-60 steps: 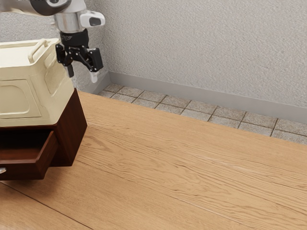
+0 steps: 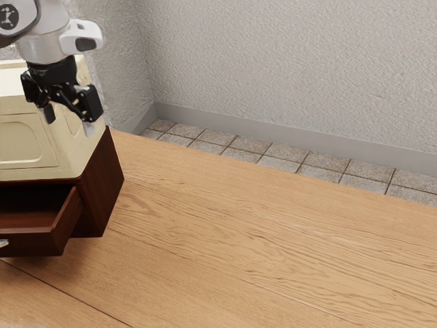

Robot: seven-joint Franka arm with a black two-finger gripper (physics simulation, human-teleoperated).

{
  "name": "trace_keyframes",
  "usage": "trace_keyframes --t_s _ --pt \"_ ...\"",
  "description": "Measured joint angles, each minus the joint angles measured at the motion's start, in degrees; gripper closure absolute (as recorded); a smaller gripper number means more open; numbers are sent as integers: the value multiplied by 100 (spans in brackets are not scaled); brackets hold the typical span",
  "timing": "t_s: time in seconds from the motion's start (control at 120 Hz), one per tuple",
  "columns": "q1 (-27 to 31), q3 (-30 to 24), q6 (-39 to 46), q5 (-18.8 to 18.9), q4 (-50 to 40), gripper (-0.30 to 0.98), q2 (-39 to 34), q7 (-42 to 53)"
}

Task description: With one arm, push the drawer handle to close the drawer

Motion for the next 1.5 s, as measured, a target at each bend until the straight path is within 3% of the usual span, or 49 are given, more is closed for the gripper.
trace_keyframes --t_s 0.217,0.375,0.8,0.983,1.042,1.267,1.5 --pt "-10 857 -100 -351 -2561 0 -2510 -29" --pt "332 1354 99 -114 -3674 0 -3207 -42" --pt "1295 2555 1769 1333 -5178 0 -3235 112" --pt "1312 3116 2364 1834 -5217 1 -2655 322" --pt "1307 3152 2503 1927 -5212 8 -2590 376" --pt "1371 3166 2786 2054 -5224 55 -2547 523" --pt "1361 3164 2948 2018 -5162 72 -2156 579"
